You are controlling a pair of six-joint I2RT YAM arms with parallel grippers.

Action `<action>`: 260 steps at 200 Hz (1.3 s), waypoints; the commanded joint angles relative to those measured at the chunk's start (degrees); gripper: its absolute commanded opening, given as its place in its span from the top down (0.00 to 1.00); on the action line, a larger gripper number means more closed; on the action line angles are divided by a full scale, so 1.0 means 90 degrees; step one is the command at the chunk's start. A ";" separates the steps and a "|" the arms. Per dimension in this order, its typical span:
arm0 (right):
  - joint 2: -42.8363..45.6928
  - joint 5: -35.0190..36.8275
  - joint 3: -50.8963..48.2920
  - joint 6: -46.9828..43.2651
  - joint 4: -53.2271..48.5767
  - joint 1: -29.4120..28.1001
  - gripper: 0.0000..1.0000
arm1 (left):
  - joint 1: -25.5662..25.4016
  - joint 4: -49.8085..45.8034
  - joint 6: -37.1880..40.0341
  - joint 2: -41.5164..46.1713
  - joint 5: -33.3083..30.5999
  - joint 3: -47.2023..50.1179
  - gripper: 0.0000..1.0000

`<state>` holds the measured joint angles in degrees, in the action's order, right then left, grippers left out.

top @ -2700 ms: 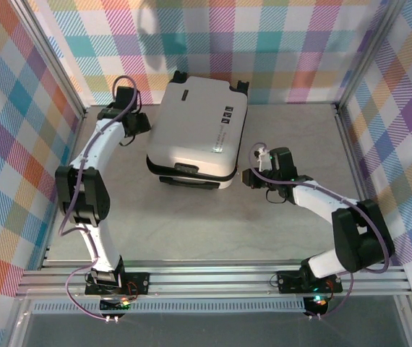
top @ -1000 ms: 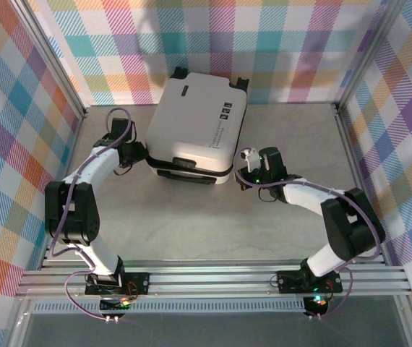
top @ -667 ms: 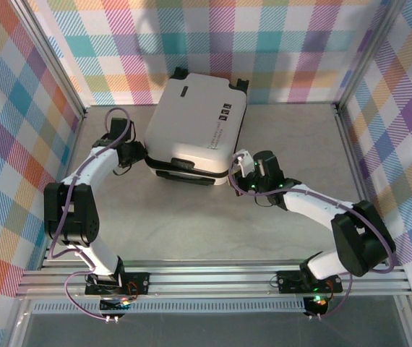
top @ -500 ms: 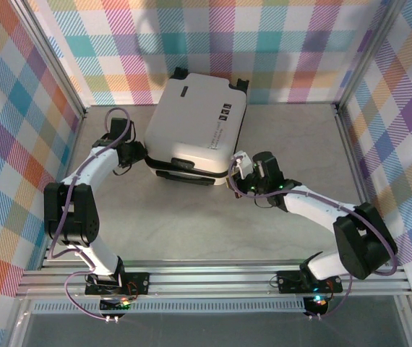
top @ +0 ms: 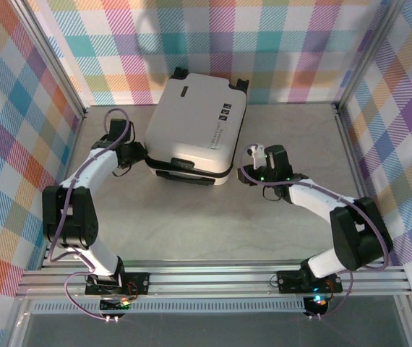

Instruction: Pack the luggage

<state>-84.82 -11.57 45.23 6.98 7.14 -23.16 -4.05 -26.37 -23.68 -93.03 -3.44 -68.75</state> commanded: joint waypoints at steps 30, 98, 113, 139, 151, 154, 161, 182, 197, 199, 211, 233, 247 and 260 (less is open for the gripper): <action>-0.0700 -0.0937 0.1092 -0.0023 -0.0048 -0.0068 0.57 | -0.0077 -0.0038 -0.0278 0.1045 -0.0025 0.0404 0.49; -0.1477 -0.1291 0.2101 -0.0186 -0.0110 -0.1129 0.63 | -0.0097 -0.0331 -0.0137 0.1213 -0.0126 0.0025 0.49; -0.1509 -0.1342 0.2214 -0.0091 -0.0062 -0.1275 0.63 | -0.0111 -0.0341 -0.0126 0.1177 -0.0121 -0.0032 0.49; -0.1162 -0.1029 0.1979 -0.0126 -0.0057 -0.1289 0.64 | -0.0157 -0.0342 -0.0123 0.1177 -0.0079 0.0018 0.49; -0.1011 -0.0858 0.1827 -0.0197 -0.0153 -0.1294 0.65 | -0.0246 -0.0279 -0.0151 0.1167 -0.0055 0.0092 0.49; -0.0986 -0.0845 0.1789 -0.0204 -0.0173 -0.1292 0.65 | -0.0265 -0.0274 -0.0159 0.1162 -0.0065 0.0106 0.49; -0.0935 -0.0824 0.1673 -0.0204 -0.0195 -0.1294 0.65 | -0.0330 -0.0264 -0.0169 0.1142 -0.0086 0.0136 0.49; -0.0782 -0.0745 0.1136 -0.0121 0.0092 -0.1314 0.65 | -0.0429 -0.0244 -0.0215 0.1124 -0.0176 0.0214 0.49; -0.0660 -0.0547 0.0668 -0.0083 0.0478 -0.1321 0.64 | -0.0458 -0.0244 -0.0251 0.1181 -0.0222 0.0298 0.49; -0.0656 -0.0515 0.0616 -0.0095 0.0523 -0.1330 0.64 | -0.0458 -0.0244 -0.0257 0.1180 -0.0228 0.0313 0.49; -0.0607 -0.0402 0.0257 -0.0145 0.0842 -0.1367 0.64 | -0.0476 -0.0253 -0.0288 0.1266 -0.0273 0.0402 0.49; -0.0653 -0.0319 -0.0235 -0.0190 0.1619 -0.1431 0.64 | -0.0487 -0.0244 -0.0324 0.1388 -0.0313 0.0536 0.49; -0.0761 -0.0288 -0.0335 -0.0247 0.1936 -0.1455 0.64 | -0.0492 -0.0263 -0.0337 0.1419 -0.0365 0.0564 0.49; -0.0882 -0.0314 -0.0336 -0.0307 0.2148 -0.1467 0.64 | -0.0489 -0.0263 -0.0335 0.1399 -0.0418 0.0573 0.49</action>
<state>-91.35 -14.92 42.44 6.31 16.88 -35.77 -7.20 -28.32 -26.20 -81.10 -8.62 -64.86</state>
